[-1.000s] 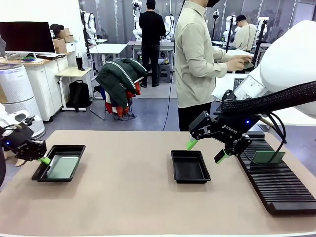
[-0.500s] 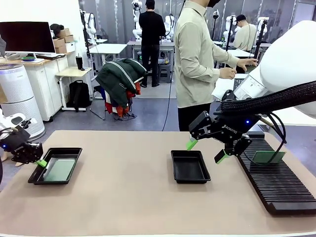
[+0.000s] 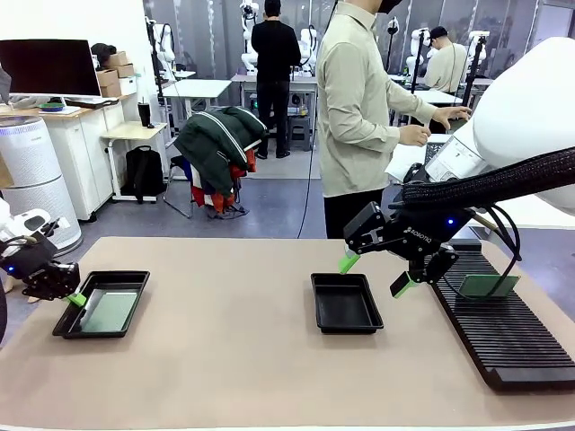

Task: Inspect and transfer BCBs to ESD trays.
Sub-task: Pick up the ESD tray and place it on the left side of the table.

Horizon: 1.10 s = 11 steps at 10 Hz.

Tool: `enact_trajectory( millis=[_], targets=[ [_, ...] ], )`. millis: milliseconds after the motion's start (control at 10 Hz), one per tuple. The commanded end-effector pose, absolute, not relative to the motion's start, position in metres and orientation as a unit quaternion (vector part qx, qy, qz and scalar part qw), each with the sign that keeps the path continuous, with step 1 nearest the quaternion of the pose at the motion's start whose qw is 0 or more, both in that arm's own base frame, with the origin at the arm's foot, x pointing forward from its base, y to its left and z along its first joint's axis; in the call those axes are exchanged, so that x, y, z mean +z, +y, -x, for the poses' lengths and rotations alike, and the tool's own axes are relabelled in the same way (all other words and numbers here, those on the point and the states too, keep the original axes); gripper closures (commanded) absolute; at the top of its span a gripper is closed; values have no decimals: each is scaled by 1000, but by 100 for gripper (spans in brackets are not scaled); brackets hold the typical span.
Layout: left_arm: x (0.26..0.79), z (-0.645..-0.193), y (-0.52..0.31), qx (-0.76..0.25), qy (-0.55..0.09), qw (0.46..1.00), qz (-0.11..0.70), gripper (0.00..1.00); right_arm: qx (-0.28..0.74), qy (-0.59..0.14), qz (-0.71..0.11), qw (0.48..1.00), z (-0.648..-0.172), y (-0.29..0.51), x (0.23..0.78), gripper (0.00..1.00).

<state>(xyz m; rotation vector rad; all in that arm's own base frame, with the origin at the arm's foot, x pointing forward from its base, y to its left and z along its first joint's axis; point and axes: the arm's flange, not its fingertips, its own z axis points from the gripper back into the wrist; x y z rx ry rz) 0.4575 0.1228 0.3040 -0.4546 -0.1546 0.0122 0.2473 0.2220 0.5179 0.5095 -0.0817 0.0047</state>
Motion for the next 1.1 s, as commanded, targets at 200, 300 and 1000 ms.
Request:
enact_trajectory(
  millis=[200,300,1000],
  targets=[
    [305,-458,125,7,-74,971,229,97,9,-47,-255,966,-253,223,515,0],
    [304,-457,123,6,-76,971,225,85,9,-47,-255,966,-253,223,515,0],
    [344,-444,113,20,-70,981,177,22,9,-47,-255,966,-253,223,515,0]
  ],
)
